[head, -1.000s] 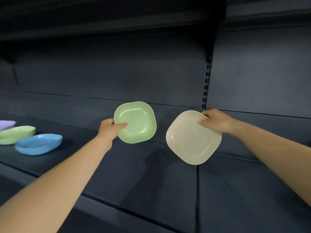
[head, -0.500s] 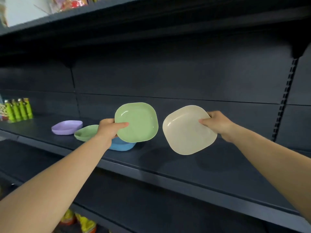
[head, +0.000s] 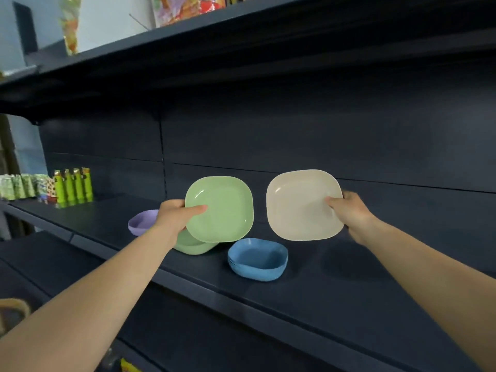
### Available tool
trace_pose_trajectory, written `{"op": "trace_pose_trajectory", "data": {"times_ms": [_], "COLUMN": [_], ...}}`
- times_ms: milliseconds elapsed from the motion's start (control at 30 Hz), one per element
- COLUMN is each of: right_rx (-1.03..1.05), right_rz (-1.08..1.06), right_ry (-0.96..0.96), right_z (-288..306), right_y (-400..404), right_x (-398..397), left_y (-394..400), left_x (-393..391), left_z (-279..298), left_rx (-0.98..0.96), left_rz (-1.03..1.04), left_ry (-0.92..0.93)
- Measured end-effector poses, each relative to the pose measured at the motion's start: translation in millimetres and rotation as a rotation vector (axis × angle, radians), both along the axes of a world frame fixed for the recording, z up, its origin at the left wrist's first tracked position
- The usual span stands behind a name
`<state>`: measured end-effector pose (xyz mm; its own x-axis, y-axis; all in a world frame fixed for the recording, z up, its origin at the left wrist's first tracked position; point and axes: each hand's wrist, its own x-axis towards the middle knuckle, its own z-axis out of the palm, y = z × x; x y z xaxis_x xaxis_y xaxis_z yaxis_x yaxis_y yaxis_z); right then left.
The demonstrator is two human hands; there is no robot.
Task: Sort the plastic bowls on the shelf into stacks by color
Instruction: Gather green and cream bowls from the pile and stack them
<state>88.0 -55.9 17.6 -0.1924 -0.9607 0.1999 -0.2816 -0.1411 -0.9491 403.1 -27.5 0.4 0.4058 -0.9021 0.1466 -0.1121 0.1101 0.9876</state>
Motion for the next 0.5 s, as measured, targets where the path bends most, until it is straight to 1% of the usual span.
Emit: {"op": "trace_pose_trajectory", "data": {"times_ms": [133,233,367,500], "right_rx": [0.028,0.038,0.048,0.083], "right_rz": [0.018,0.030,0.006,-0.028], "right_ry": [-0.102,-0.118,-0.127,-0.121], "right_z": [-7,-7,-13,-25], "right_y": [-40,-66,-94,-110], "right_x": [40,62,79,88], "left_y": [-36,-67,-98,-124], "left_x": [42,69,91,111], "left_z": [-5,-7,-10,-23], "left_rx": [0.092,0.164,0.186,0.281], "left_rz": [-0.013,-0.045,-0.074,-0.163], "left_ry": [-0.001,0.009,-0.111,-0.200]}}
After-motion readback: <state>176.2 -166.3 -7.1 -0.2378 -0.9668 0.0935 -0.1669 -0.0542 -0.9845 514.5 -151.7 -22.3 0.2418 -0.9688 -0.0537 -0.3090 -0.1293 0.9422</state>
